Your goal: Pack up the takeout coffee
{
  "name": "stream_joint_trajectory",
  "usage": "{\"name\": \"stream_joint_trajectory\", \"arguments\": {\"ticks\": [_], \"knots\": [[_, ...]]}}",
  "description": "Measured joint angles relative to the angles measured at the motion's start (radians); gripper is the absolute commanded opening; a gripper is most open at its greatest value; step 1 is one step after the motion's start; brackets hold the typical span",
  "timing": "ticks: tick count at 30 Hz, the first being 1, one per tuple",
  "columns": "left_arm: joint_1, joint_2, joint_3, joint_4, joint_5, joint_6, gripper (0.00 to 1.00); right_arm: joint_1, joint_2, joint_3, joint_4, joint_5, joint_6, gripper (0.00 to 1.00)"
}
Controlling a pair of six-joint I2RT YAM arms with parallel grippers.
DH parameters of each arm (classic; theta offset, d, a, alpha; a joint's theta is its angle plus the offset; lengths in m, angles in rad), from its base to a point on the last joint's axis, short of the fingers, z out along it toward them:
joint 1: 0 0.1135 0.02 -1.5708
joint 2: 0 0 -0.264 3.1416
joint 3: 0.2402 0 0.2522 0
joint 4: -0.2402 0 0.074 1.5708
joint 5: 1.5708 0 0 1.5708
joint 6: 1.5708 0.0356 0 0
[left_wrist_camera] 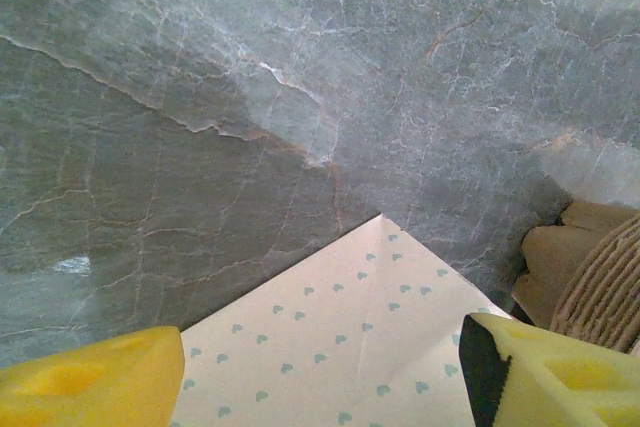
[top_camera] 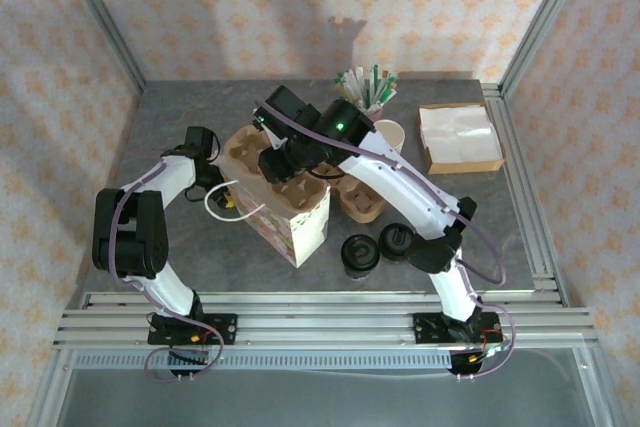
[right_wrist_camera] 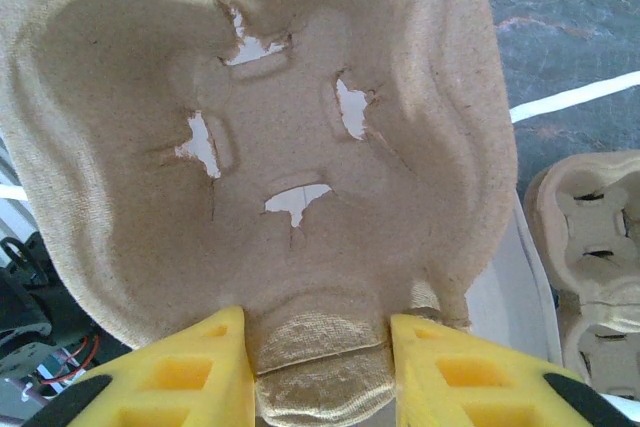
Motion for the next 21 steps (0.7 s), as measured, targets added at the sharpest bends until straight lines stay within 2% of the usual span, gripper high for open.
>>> {"name": "stream_joint_trajectory", "arguments": {"ticks": [21], "knots": [[0.000,0.000,0.003,-0.031,-0.019,0.053,0.75,0.000,0.083,0.064,-0.058,0.019,0.005,0.35]]}}
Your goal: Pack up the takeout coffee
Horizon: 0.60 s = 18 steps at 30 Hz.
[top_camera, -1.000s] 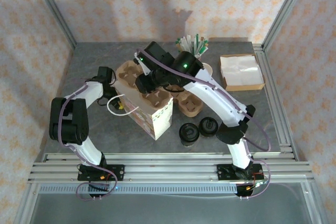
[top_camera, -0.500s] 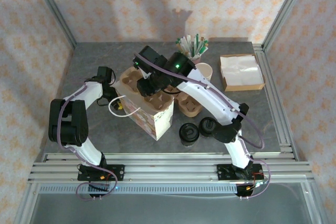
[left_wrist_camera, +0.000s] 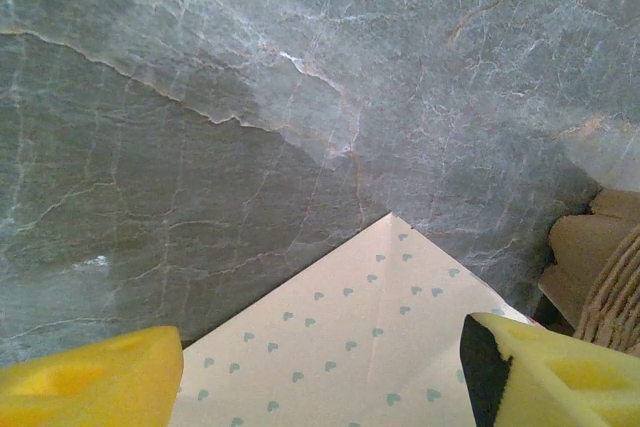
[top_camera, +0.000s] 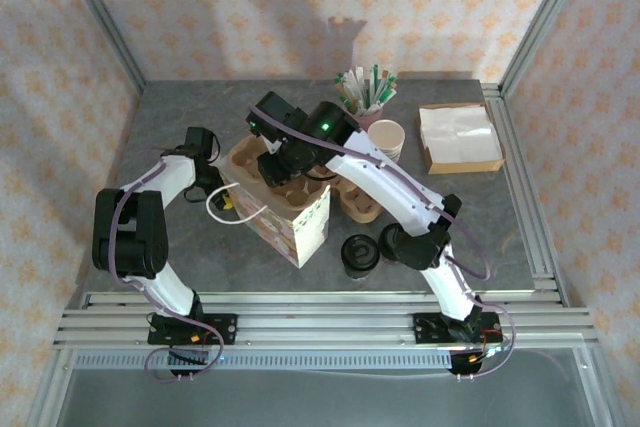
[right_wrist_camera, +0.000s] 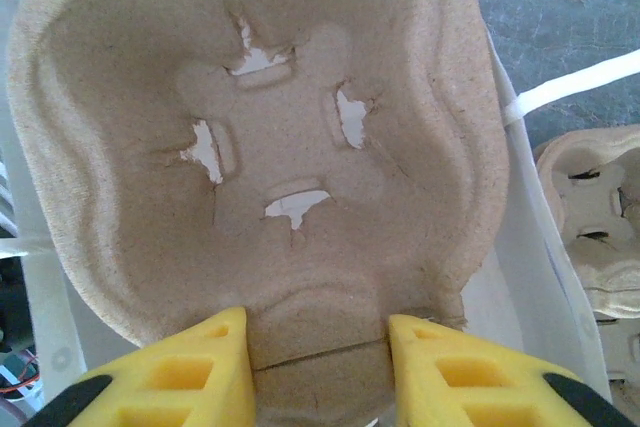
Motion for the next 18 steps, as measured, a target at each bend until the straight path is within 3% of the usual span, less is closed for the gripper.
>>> {"name": "stream_joint_trajectory", "arguments": {"ticks": [18], "knots": [[0.000,0.000,0.002,-0.003,-0.003,0.001,0.75,0.000,0.030,0.005,0.009,0.003,0.011,0.33]]}}
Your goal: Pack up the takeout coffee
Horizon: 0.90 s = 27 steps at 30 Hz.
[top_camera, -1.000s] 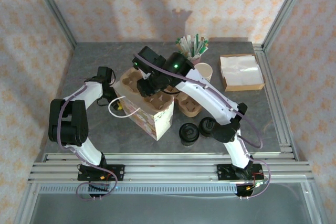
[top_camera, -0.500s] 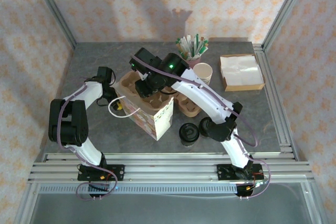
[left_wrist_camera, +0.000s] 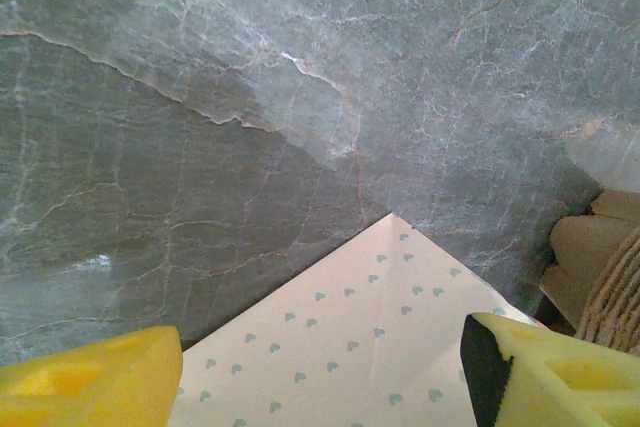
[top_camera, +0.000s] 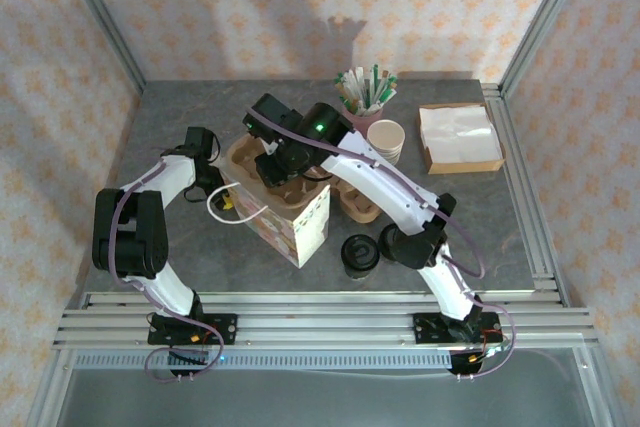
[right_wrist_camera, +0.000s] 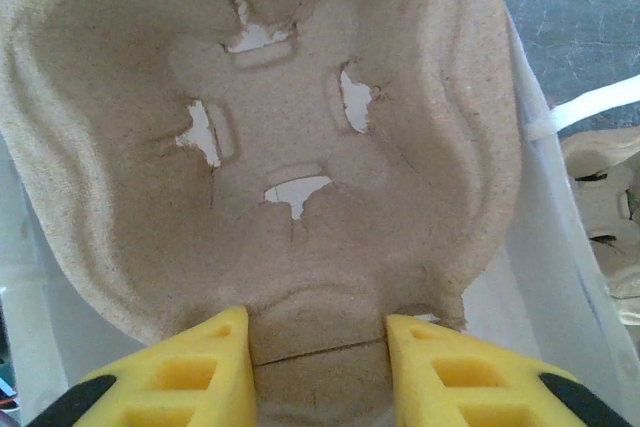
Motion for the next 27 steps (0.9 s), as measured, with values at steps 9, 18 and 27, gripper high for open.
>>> {"name": "stream_joint_trajectory", "arguments": {"ticks": [9,18,27], "knots": [[0.000,0.000,0.001,-0.002,-0.002,0.007,0.75,0.000,0.005,0.000,0.013,-0.003,0.017,0.32],[0.000,0.000,0.008,-0.008,-0.011,0.010,0.75,0.001,0.005,0.000,-0.004,0.012,0.017,0.31],[0.000,0.000,0.012,-0.014,-0.023,0.025,0.76,0.003,0.005,0.000,-0.029,0.032,0.017,0.32]]}}
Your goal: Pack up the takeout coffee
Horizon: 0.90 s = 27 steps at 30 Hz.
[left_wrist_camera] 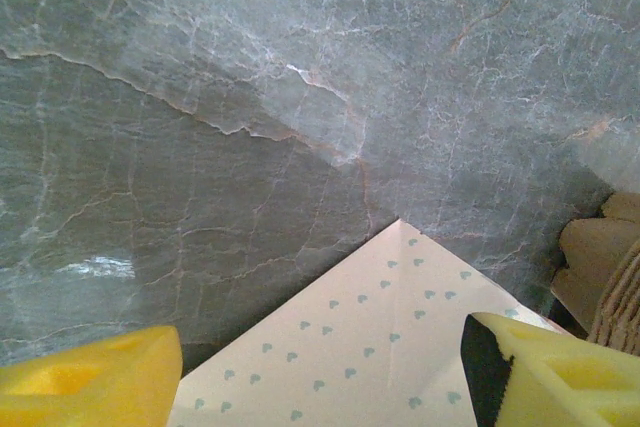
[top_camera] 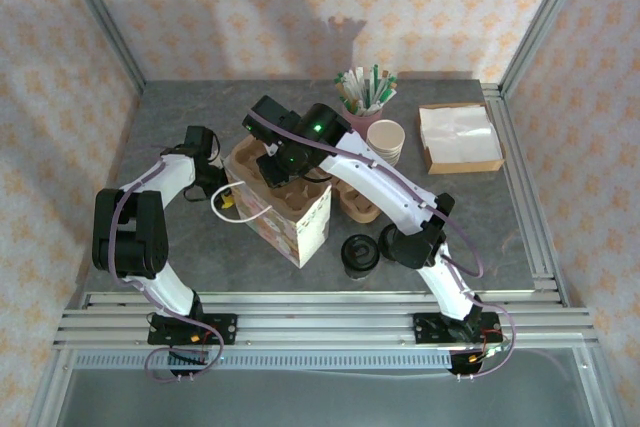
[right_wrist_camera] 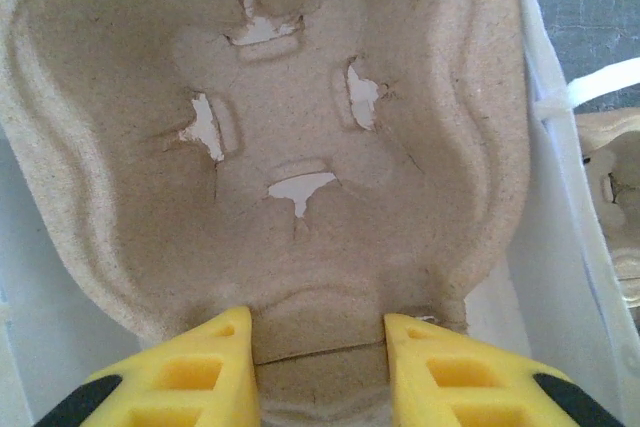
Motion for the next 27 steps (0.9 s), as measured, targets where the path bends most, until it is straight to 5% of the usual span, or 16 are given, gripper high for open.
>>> {"name": "stream_joint_trajectory", "arguments": {"ticks": [27], "knots": [[0.000,0.000,0.003,-0.010,-0.011,0.001,0.76,0.026,-0.031,-0.111,0.014,0.032,0.016,0.31]]}}
